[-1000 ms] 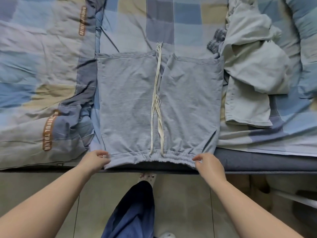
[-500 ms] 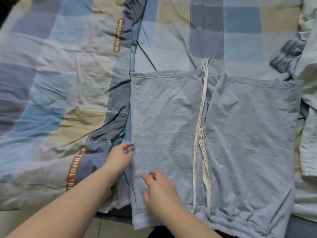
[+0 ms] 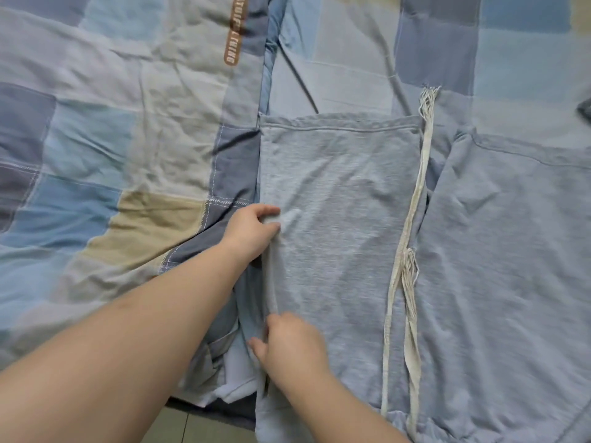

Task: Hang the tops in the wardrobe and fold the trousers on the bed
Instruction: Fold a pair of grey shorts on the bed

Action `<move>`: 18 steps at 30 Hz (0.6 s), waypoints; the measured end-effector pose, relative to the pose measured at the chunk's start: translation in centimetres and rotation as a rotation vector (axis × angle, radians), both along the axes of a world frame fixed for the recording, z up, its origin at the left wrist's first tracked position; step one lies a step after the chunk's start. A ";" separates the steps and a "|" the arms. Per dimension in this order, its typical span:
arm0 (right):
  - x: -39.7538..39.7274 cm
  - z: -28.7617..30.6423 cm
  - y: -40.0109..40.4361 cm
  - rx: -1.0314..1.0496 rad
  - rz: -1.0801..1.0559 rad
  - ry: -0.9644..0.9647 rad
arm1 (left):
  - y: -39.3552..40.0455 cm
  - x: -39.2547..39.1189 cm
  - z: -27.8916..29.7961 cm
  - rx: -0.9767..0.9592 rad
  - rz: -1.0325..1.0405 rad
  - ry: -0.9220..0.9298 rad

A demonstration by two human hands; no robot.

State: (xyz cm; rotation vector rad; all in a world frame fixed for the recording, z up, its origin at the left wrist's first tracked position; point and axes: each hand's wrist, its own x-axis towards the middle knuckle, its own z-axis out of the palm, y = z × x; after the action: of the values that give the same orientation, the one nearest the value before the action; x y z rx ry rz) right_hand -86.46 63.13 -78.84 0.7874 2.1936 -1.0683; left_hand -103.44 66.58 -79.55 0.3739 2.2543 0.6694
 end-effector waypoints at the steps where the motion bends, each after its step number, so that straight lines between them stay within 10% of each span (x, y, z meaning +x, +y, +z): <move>1: 0.6 0.4 0.2 -0.025 -0.086 0.011 | 0.4 -0.2 0.5 0.026 0.005 -0.009; 18: 13.6 4.2 8.7 0.004 -0.671 0.067 | 16.7 7.4 4.2 -0.017 -0.241 0.123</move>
State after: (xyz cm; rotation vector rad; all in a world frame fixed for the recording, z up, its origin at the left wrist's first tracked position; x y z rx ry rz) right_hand -72.84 71.81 -74.69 1.5731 2.0196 -1.4078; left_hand -96.00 83.31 -75.36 0.6817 2.2797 0.5129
